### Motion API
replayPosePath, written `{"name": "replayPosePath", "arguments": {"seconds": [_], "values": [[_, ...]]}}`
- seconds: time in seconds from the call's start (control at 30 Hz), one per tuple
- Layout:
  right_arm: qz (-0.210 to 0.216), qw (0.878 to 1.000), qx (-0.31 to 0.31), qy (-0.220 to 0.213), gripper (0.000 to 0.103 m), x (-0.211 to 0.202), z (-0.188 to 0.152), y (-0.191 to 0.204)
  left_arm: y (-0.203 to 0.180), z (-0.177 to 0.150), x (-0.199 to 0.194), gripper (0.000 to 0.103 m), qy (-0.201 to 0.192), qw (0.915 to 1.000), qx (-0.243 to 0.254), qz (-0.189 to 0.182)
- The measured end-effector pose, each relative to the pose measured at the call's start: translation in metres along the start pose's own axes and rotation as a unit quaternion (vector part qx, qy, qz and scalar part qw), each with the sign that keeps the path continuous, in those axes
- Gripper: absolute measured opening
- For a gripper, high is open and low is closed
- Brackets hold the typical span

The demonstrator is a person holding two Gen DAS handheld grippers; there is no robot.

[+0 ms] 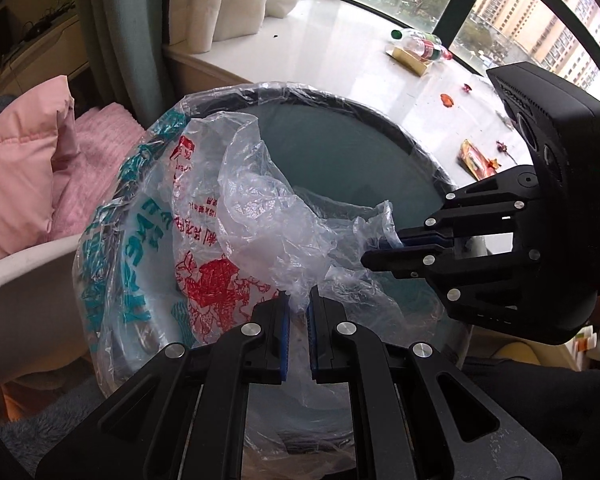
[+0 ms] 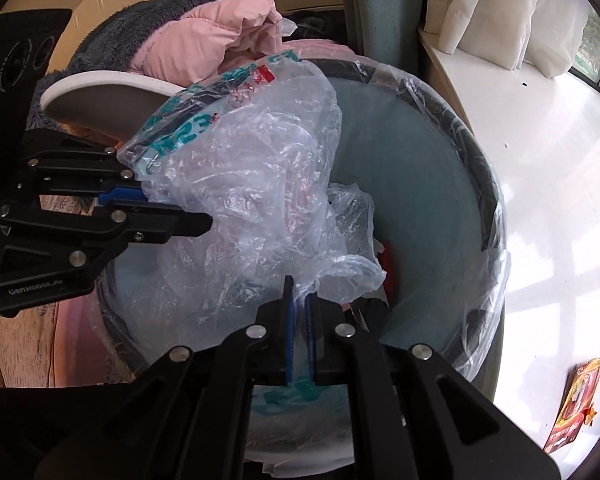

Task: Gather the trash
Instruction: 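Lower the plastic bag with the left tool into the bin, then open the left tool to drop the plastic bag into the bin, then move both tools back from the bin to above the sill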

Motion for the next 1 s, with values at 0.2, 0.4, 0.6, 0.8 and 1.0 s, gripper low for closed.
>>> {"name": "replayPosePath", "arguments": {"seconds": [0.2,0.4,0.6,0.8,1.0], "values": [[-0.007,0.999,-0.042,0.012,0.007,0.015,0.002,0.005,0.010,-0.006,0.015,0.006,0.018,0.9998,-0.006,0.011],[-0.007,0.998,-0.066,0.014,0.007,0.021,0.010,0.008,0.015,-0.006,0.019,0.006,0.021,0.9996,-0.002,0.016],[-0.020,0.995,-0.094,0.003,0.007,0.015,0.020,0.010,0.020,-0.004,0.014,0.027,0.016,0.9996,0.003,0.025],[-0.046,0.990,-0.134,-0.020,0.008,0.001,0.023,0.010,0.022,0.001,0.004,0.045,0.003,0.9995,0.009,0.029],[-0.069,0.986,-0.141,-0.064,0.088,-0.022,0.027,0.009,0.023,0.008,-0.013,0.076,-0.020,0.9990,0.019,0.037]]}}
Point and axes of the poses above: each gripper's, at about its wrist camera, not at the fingertips, and x roughly the way its jaws point, y to its left, z to its top, the point moved 5 cm from there along x, roughly the way its jaws point, and after that the axes turned 8 degrees about x, right-handed, at the moved point
